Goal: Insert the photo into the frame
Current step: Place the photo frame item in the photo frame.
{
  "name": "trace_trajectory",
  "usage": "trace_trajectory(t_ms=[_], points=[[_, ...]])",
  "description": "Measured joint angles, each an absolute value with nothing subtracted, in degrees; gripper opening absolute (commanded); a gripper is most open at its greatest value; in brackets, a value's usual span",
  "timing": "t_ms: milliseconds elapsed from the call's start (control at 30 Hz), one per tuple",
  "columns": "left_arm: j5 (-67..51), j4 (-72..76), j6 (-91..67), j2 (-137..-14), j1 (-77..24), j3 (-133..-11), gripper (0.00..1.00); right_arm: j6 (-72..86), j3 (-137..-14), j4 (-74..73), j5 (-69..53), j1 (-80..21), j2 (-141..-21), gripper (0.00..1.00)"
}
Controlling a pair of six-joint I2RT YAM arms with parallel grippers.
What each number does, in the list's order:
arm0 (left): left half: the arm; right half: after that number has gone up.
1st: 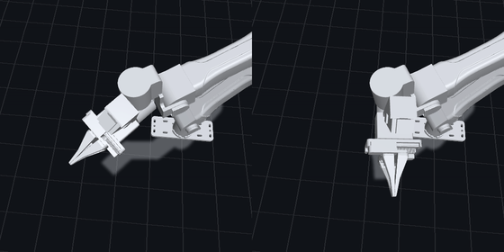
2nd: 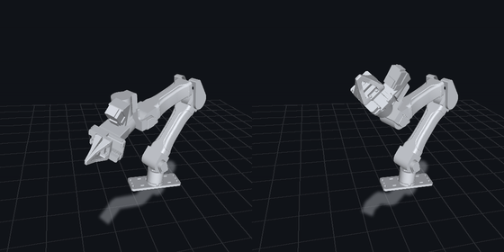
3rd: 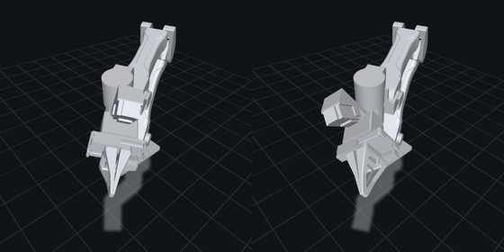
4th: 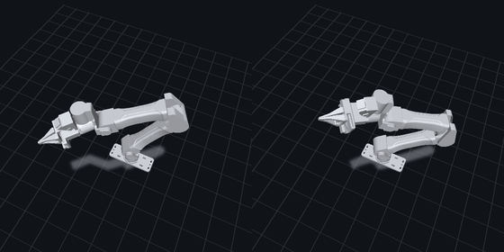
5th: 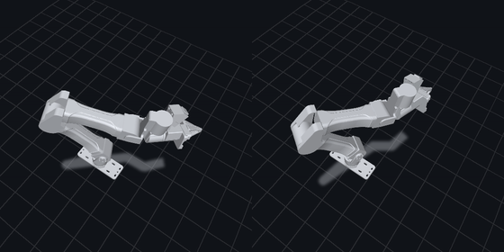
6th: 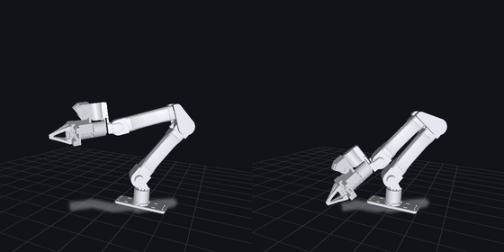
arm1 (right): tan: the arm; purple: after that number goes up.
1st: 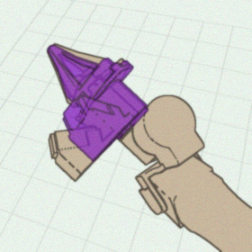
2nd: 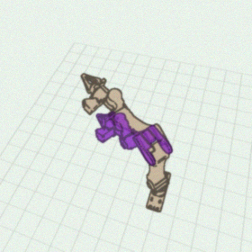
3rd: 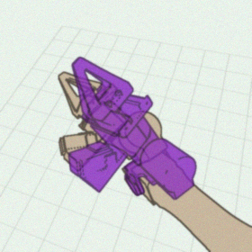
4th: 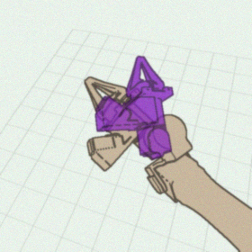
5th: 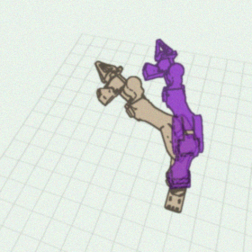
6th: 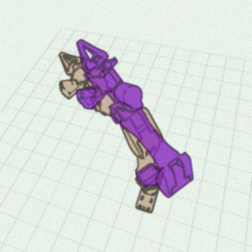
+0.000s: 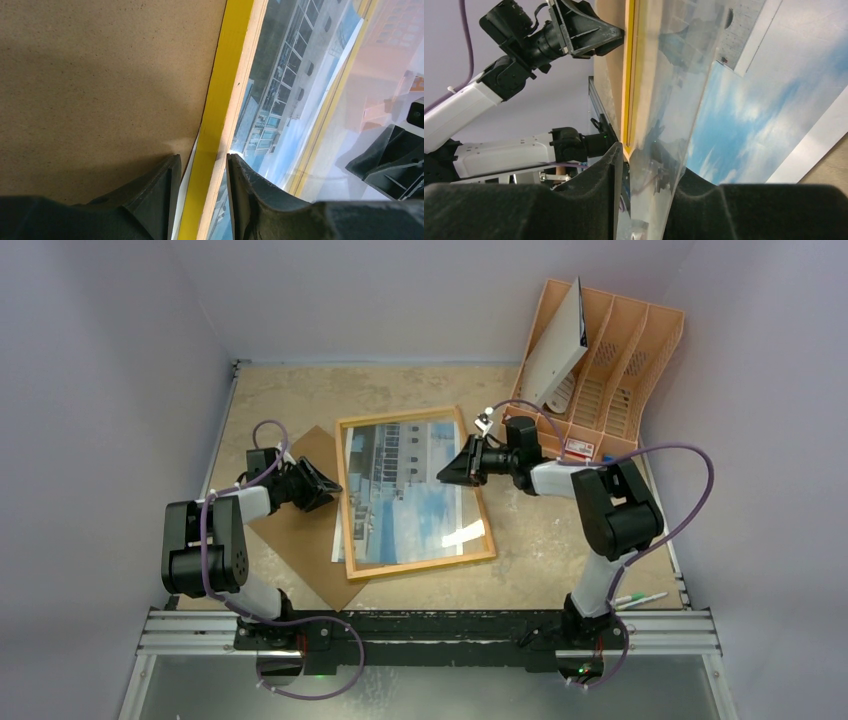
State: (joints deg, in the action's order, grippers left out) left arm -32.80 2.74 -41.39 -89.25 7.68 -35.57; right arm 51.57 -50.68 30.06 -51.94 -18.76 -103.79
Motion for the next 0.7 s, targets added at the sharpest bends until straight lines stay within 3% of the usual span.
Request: trace_trajectory(t_ms=[100, 400, 700], points=[[-32.80, 2.74, -41.39, -89.25, 7.68, -35.57, 0.42, 50.22, -51.18, 28.60, -51.70, -18.79, -104.62, 0.39], [-32.80, 2.70, -41.39, -89.25, 7.68, -35.57, 0.43, 47.53, -51.86, 24.73, -49.80, -19.25, -105.43, 0.76], [-32.75, 2.04, -41.34, -89.25, 7.46, -36.03, 0.47, 43.64, -53.76, 18.87, -45.91, -19.94, -105.43, 0.85]])
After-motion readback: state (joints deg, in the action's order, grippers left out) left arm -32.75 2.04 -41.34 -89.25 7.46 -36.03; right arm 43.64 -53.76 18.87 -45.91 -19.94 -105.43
